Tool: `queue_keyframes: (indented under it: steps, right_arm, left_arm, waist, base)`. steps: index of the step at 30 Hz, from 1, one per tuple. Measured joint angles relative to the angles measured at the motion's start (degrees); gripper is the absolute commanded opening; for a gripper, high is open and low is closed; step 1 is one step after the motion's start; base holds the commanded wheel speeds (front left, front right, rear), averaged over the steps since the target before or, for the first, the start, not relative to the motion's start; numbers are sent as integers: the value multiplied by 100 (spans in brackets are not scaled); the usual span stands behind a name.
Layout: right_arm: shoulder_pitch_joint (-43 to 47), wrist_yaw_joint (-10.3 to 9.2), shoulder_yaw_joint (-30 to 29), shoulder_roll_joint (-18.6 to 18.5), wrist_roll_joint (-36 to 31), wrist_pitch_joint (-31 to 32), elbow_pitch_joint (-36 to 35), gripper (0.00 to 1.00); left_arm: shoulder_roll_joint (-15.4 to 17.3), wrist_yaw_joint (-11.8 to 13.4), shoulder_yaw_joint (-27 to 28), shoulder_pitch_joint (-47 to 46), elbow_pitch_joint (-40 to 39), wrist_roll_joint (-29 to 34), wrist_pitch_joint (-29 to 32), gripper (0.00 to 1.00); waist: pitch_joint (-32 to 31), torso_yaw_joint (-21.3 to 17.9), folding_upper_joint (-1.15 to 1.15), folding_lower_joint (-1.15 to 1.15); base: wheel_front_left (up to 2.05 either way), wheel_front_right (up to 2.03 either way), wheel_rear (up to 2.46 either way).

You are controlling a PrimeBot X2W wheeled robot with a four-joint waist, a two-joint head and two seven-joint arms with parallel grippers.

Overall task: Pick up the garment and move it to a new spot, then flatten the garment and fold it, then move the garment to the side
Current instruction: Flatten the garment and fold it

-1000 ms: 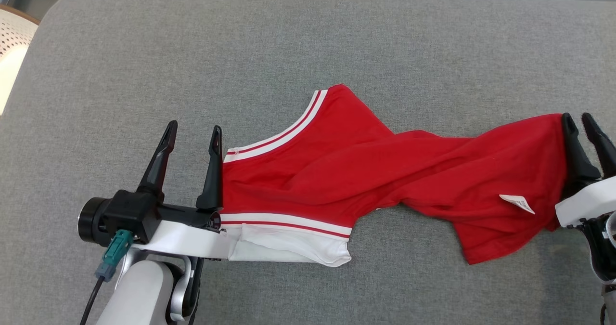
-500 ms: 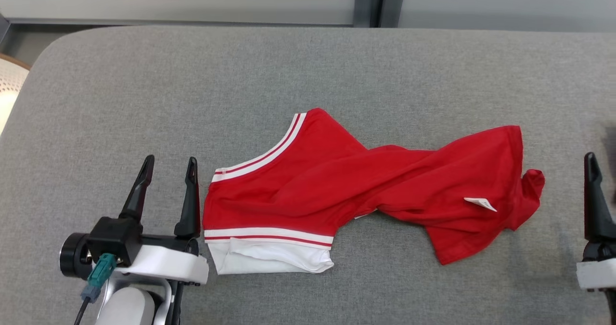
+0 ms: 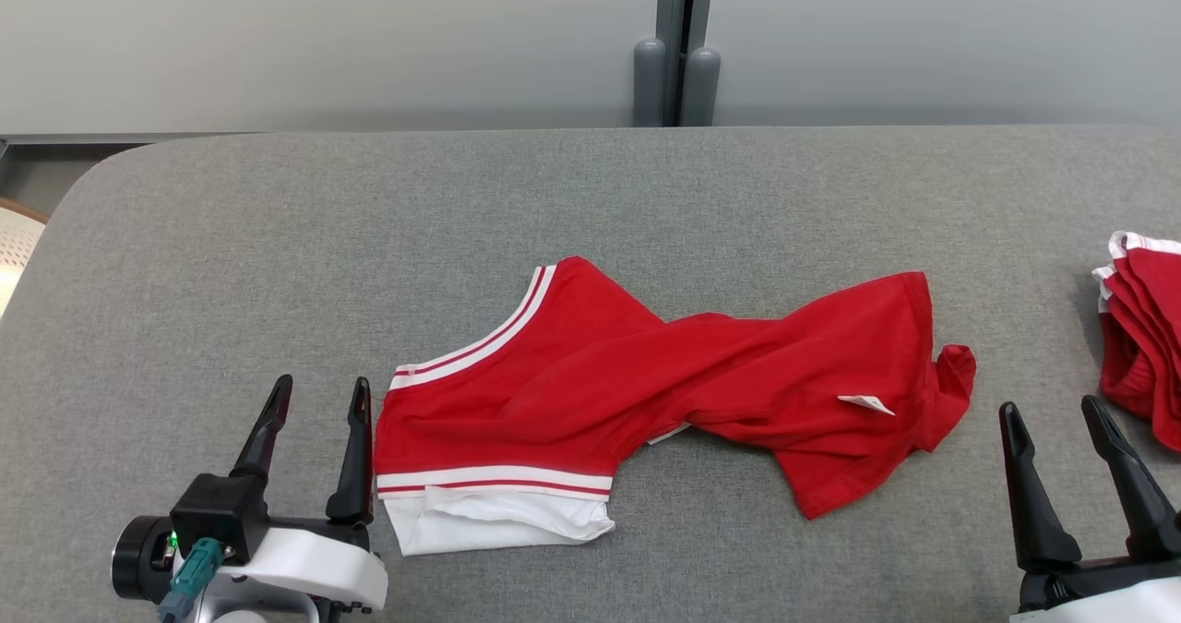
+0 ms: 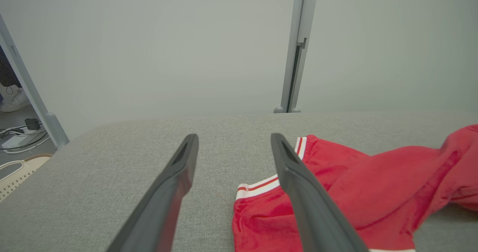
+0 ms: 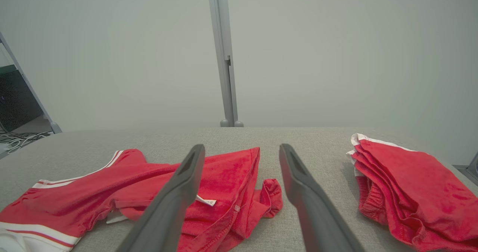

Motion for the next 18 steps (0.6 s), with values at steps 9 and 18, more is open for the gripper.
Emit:
queue_keyframes:
  steps: [9, 18]
  right_arm:
    - [0, 0, -16, 9, 7, 59, -58, 100]
    - [-16, 0, 52, 46, 44, 75, -54, 100]
  left_arm:
    - [18, -9, -122, 1, -11, -21, 82, 100]
    - [-177, -376, -565, 209, 380, -544, 1356, 100]
  waist:
    - [-19, 40, 0, 0]
    - [58, 21, 0, 0]
  base:
    - [0, 0, 0]
    - [0, 0, 0]
